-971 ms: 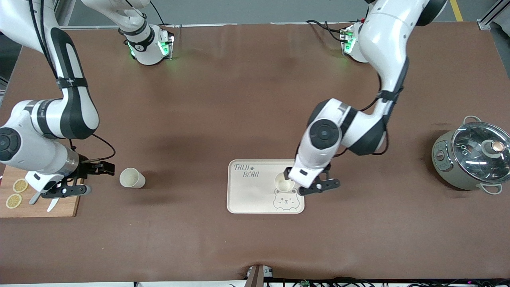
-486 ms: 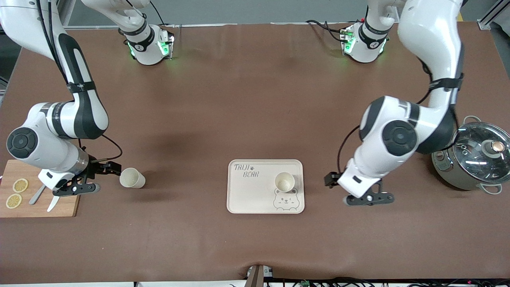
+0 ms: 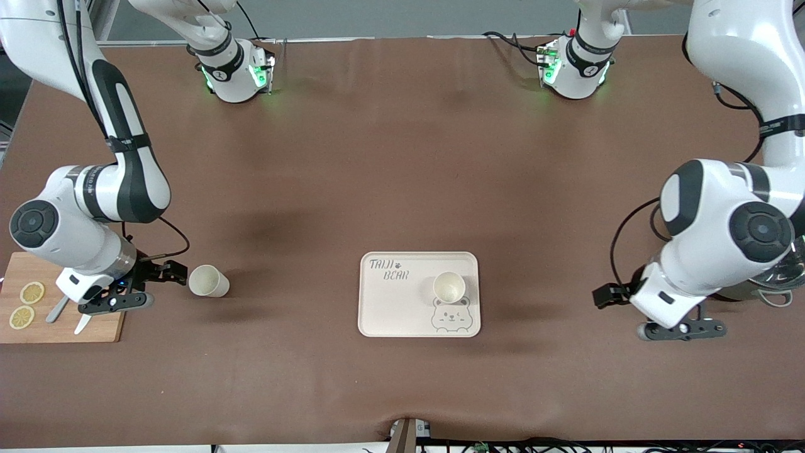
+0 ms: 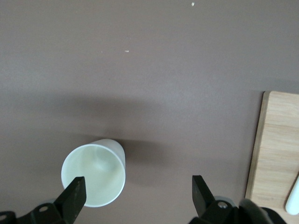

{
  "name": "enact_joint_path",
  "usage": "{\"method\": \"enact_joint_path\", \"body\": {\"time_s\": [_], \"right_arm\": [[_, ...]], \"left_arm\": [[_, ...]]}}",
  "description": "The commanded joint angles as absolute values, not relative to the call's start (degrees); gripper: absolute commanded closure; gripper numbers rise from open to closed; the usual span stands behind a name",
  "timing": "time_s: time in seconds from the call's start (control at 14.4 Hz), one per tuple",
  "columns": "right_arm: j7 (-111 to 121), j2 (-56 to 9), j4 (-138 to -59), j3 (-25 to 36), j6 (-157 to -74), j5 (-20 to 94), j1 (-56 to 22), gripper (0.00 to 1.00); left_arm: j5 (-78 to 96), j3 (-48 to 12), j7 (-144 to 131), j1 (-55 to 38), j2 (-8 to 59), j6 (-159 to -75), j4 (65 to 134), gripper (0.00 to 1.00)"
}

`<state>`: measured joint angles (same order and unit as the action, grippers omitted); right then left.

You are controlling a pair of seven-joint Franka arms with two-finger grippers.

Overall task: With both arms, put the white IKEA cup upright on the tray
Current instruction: 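Open the left gripper and withdraw while the right gripper lowers to the cup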

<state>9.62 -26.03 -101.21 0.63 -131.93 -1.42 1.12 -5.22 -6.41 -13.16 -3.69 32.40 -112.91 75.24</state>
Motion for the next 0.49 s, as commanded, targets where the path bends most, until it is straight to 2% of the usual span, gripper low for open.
{"method": "enact_joint_path", "body": {"time_s": [0.0,0.28,0.42], "right_arm": [[10.7,-27.4,-101.2,0.1,-134.7,-1.5,1.9,0.0],[10.7,-28.5,-102.0,0.1,-135.5,-1.5,1.8,0.0],[10.7,-28.5,-104.5,0.1,-139.0,-1.5,1.5,0.0]], "left_arm": [[-6.0,-6.6,-12.7,-2.7,28.8,-112.9,76.8,0.0],[-5.1,-8.0,-12.0,0.3,22.6,-105.6,77.3,0.0],[-4.6,-8.3,-12.1,0.4,19.4,-100.9,77.3,0.0]]}}
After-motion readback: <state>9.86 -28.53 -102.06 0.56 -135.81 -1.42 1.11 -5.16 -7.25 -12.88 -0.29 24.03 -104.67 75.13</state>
